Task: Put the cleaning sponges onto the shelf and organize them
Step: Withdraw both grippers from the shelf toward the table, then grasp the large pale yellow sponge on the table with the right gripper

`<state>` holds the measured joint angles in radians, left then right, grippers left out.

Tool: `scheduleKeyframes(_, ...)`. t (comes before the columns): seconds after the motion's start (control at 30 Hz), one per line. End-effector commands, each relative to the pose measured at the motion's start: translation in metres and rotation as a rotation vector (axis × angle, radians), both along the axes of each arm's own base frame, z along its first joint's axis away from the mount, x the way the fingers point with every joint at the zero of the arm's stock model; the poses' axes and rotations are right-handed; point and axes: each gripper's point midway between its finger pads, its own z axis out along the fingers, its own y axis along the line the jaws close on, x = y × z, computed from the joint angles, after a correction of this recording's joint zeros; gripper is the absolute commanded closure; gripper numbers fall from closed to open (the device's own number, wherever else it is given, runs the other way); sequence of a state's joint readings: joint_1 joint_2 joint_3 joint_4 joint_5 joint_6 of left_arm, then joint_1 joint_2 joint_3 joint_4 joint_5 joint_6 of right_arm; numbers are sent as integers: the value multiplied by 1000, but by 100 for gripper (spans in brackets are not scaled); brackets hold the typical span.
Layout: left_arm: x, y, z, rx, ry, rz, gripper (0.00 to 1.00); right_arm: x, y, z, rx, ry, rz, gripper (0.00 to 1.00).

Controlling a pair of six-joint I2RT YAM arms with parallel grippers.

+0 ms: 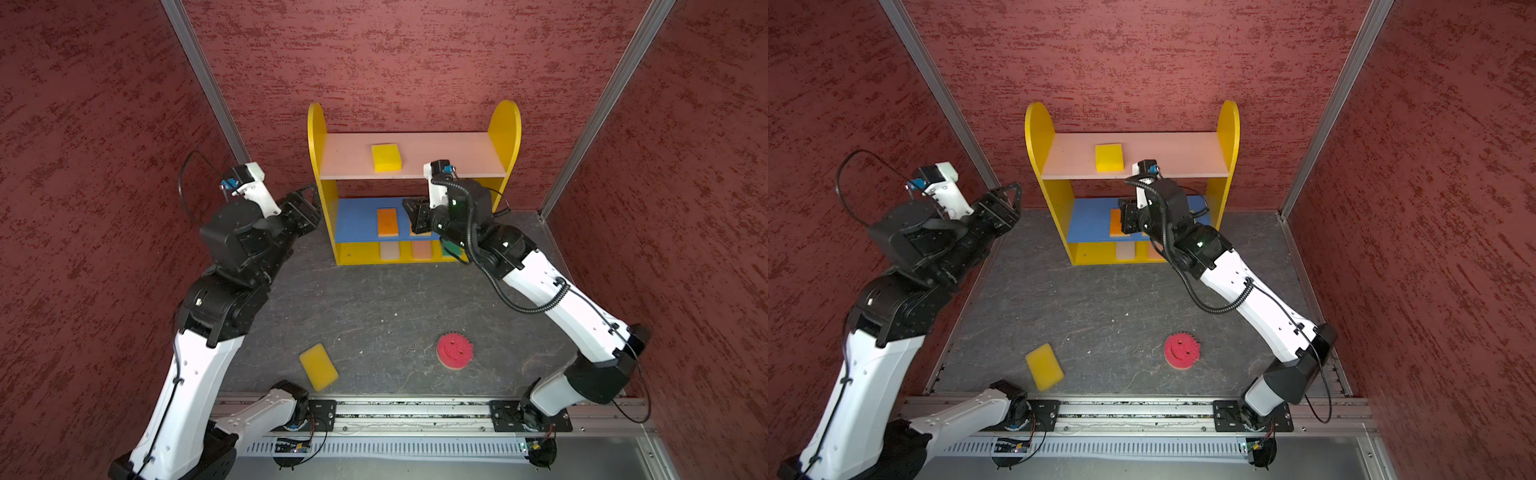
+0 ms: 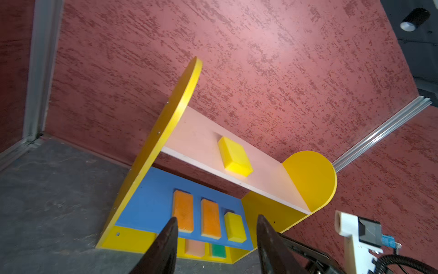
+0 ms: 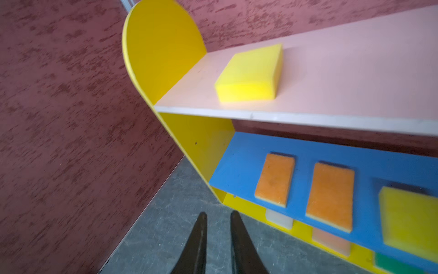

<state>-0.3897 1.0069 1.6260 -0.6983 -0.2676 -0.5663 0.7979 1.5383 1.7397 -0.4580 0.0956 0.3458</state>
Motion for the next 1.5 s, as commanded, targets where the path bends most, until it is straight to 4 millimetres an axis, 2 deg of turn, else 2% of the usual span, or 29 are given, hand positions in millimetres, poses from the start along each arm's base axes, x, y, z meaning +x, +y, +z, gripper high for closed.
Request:
scheduleKeyframes(0.0, -13, 29, -50, 91, 156, 117, 43, -29, 30, -65, -99, 90, 96, 66)
scheduleKeyframes(0.1, -35, 50, -67, 92, 197, 175, 30, -74, 68, -124, -203, 162, 257, 50)
scheduleKeyframes(0.2, -50, 66, -82, 84, 233, 221, 15, -123, 113, -181, -309, 231, 444, 42)
scheduleKeyframes(0.33, -56, 69, -100, 73, 287, 222, 0, -178, 160, -229, -354, 329, 703, 37)
scheduleKeyframes(0.43, -59, 71, -109, 64, 312, 223, 0, -204, 175, -256, -385, 421, 855, 34)
scheduleKeyframes(0.53, -65, 75, -113, 53, 316, 235, 0, -215, 180, -287, -437, 523, 912, 34)
scheduleKeyframes(0.7, -70, 76, -120, 42, 324, 235, 0, -219, 186, -328, -496, 623, 911, 33)
scheduleKeyframes(0.9, -66, 75, -133, 38, 352, 230, 0, -240, 210, -354, -552, 675, 987, 33)
scheduleKeyframes(0.97, -66, 75, -136, 39, 354, 231, 0, -237, 214, -368, -591, 696, 962, 34)
scheduleKeyframes(1.1, -65, 76, -142, 41, 365, 231, 0, -227, 211, -392, -669, 740, 874, 44)
scheduleKeyframes(1.2, -64, 76, -145, 39, 369, 229, 0, -216, 211, -393, -660, 729, 819, 54)
scheduleKeyframes(1.33, -60, 74, -151, 25, 375, 212, 0, -194, 210, -381, -569, 731, 752, 90)
scheduleKeyframes(1.4, -56, 70, -152, 16, 376, 193, 0, -179, 205, -366, -518, 721, 720, 96)
scheduleKeyframes(1.47, -52, 68, -153, 9, 376, 179, 0, -157, 193, -341, -476, 695, 673, 99)
